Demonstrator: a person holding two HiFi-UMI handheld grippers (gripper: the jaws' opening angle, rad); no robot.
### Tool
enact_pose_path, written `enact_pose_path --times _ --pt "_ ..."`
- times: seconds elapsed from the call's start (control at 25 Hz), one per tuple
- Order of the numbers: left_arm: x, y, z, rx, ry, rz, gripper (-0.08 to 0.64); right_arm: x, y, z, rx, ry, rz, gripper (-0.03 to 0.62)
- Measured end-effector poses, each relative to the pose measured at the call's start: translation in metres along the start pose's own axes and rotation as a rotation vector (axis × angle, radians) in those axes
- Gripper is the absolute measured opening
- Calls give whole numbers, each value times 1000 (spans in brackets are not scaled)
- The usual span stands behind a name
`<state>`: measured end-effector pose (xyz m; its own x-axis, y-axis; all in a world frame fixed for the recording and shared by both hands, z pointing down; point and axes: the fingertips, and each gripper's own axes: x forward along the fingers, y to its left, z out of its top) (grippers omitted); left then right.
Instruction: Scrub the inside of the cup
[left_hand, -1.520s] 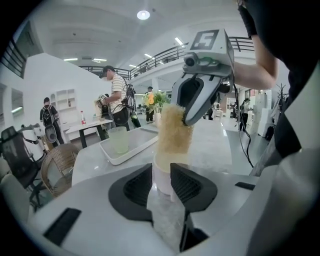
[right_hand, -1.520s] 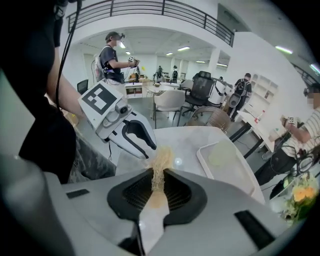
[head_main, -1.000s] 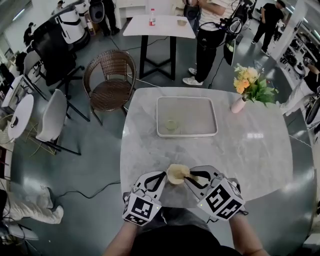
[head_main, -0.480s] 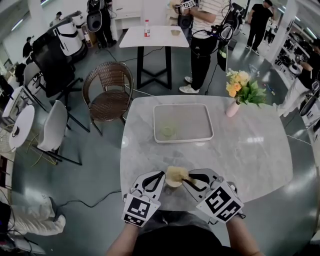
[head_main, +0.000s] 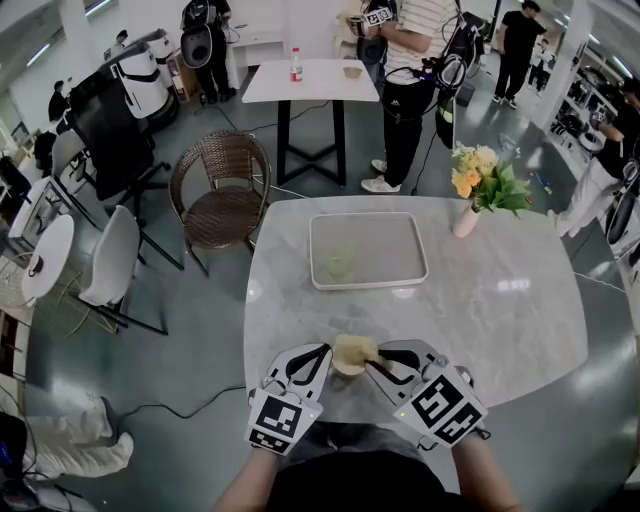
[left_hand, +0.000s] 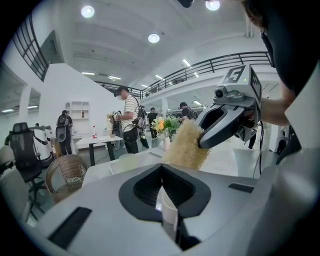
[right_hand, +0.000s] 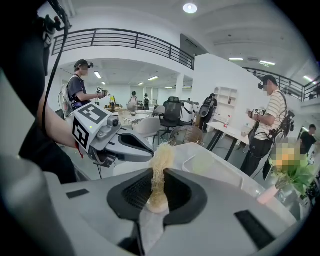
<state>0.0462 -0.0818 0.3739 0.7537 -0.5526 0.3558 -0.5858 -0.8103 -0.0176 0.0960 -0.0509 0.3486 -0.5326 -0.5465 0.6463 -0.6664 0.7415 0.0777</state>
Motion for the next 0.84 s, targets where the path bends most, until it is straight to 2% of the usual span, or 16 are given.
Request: enact_pose_path --times 0.84 --pt "-6 -2 -7 7 11 16 14 2 11 -5 -4 -6 22 64"
